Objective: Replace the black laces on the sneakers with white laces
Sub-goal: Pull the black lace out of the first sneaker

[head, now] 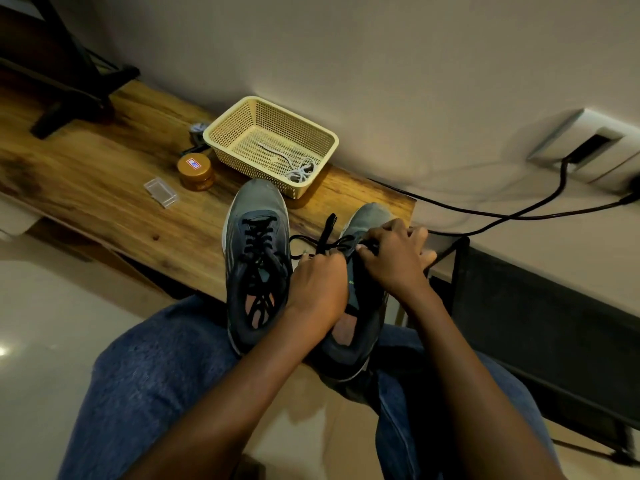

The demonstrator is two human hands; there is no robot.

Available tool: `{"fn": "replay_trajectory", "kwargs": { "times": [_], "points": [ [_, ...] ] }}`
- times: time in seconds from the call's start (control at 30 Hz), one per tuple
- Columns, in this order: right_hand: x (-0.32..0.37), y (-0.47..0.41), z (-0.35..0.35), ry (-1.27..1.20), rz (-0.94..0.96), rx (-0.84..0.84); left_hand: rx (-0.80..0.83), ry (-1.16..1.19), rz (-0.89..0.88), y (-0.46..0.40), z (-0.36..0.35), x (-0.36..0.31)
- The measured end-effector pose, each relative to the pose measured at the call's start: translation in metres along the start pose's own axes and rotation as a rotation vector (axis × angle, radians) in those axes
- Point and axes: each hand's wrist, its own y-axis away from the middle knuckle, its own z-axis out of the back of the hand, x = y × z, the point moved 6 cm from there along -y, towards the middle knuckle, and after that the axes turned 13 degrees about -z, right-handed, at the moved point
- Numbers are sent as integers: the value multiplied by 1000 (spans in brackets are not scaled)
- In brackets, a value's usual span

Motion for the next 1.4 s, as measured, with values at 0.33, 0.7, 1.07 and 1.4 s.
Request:
{"fn": "replay_trajectory", "kwargs": {
  "times": [0.33,0.7,1.07,1.4],
  "points": [
    [-11,1,21,-107,-121,-263,-11,8,0,-1,1,-4],
    [-8,3,18,-128,-90,-207,1,24,21,-1,1,-2],
    [-1,4,5,-12,32,-12,19,0,17,0,3,-1],
    [-13,-7,16,-308,-95,-258,-32,-21,9,-5,-3,3]
  ]
}}
